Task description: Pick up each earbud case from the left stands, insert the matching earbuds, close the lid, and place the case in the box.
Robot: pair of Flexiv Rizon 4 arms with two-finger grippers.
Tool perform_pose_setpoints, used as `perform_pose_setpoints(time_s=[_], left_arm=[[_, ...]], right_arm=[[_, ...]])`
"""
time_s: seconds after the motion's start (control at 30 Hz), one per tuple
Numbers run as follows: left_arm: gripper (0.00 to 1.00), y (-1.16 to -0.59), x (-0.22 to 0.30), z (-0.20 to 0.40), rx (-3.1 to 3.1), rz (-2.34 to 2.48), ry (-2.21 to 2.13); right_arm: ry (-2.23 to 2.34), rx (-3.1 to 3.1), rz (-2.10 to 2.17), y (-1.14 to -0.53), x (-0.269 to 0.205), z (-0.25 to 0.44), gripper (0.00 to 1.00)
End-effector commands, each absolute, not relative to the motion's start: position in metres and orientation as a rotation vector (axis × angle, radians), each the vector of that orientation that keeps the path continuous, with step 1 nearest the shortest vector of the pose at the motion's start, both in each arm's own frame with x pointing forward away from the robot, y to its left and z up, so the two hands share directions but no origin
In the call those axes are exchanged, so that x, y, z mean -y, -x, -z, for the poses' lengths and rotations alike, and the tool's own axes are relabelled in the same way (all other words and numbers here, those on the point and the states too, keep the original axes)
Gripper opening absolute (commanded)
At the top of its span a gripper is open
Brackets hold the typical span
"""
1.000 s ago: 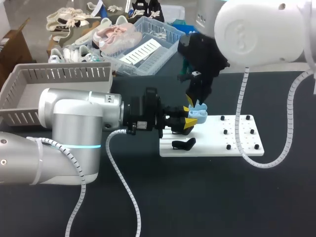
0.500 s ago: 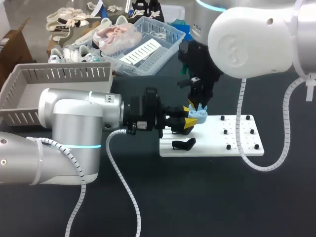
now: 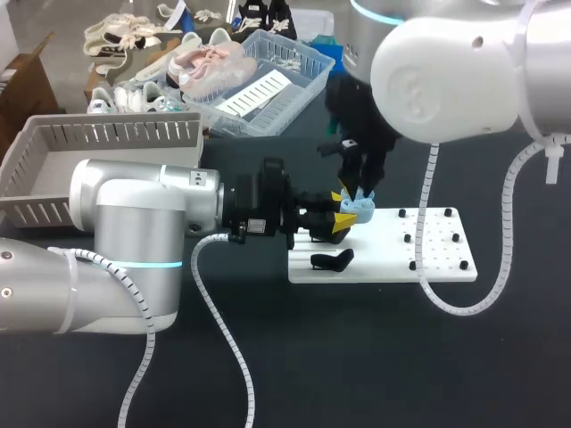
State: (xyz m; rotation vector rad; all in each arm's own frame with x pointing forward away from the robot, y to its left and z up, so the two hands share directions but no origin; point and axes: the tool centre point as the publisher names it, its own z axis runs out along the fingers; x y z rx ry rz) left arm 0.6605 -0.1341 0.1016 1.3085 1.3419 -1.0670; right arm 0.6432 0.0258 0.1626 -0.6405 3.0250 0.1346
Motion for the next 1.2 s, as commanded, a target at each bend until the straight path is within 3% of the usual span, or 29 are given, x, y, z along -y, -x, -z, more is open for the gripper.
perform_pose_setpoints(time_s=[0.03,1.2], left_arm=[[0.00,-0.660,0.134,-0.101,-1.341,1.066,-1.306],[0.00,-0.660,0.134,-0.101,-1.341,1.066,-1.306]], right_arm=[[0.612,-3.013,-0.132,-0.641,-0.028,-0.161,0.00],[0.478,-3.018,-0.170,-0.648,-0.029,-0.149,0.00]])
